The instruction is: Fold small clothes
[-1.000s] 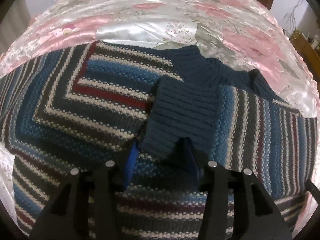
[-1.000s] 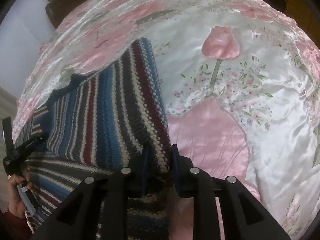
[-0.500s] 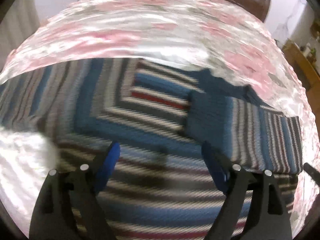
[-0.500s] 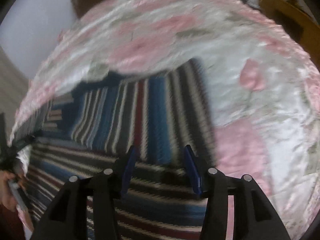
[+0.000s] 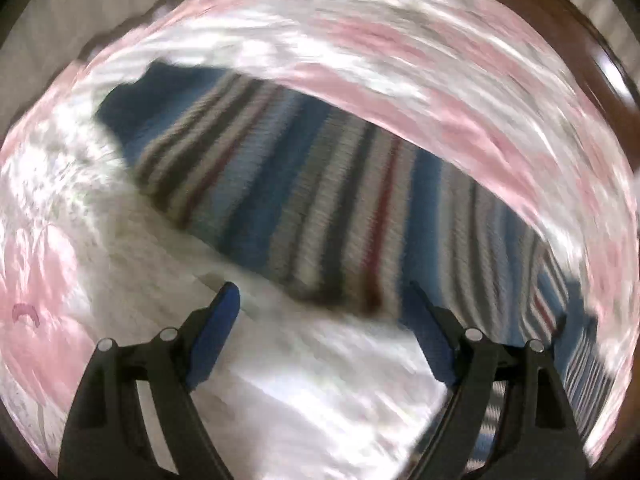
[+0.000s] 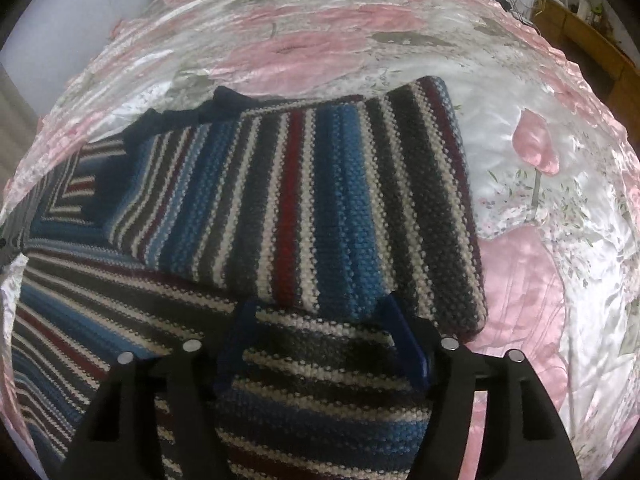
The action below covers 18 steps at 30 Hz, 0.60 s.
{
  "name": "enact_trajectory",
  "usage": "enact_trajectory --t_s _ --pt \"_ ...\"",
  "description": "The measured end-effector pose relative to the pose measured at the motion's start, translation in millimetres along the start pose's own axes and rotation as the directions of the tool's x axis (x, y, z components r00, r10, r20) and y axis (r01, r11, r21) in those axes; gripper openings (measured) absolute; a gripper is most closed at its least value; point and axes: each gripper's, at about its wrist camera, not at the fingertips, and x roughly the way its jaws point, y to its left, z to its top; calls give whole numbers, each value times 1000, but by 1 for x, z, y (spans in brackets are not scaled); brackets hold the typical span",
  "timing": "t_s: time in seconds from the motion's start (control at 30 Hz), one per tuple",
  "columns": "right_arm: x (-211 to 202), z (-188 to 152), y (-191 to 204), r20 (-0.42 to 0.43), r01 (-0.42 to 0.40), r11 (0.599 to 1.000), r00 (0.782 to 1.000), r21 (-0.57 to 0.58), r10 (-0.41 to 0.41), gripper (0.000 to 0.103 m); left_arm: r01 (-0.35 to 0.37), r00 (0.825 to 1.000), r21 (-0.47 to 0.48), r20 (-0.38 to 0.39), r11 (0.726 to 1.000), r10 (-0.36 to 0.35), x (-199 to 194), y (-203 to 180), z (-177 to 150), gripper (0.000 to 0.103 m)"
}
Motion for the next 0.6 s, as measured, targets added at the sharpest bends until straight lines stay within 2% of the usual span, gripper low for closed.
enact_trajectory --t_s 0.13,0.23,0.3,0.33,0.37,0.43,0.47,0.53,0.57,0.6 --pt "3 -1 8 3 41 999 999 -37 -40 72 19 999 -104 -31 994 -22 19 31 24 83" --pt "5 -2 10 6 54 997 999 -51 -54 73 84 996 -186 -5 979 -86 27 42 34 83" --pt "6 -2 10 6 53 997 999 -50 -53 73 99 995 -194 12 976 -99 28 39 39 80" --pt "6 -3 9 7 52 997 999 -50 -52 73 90 996 -184 16 979 -88 27 35 41 71" --pt "5 -3 9 8 51 997 999 -51 -51 73 81 997 -175 18 981 -79 28 29 42 66" --pt "5 -3 9 9 49 998 999 -50 -48 73 95 995 -159 25 983 -93 30 23 45 51" --pt "5 -3 9 10 47 998 999 -50 -47 73 104 995 -158 24 982 -102 31 22 47 48" --pt "5 -2 9 10 43 998 999 -49 -43 73 148 989 -164 23 975 -146 35 20 49 19" --pt "5 -2 8 11 38 998 999 -46 -38 73 158 987 -169 28 973 -156 34 22 49 14" --pt "4 -2 7 11 33 999 999 -44 -32 73 175 984 -173 51 969 -169 31 19 47 14"
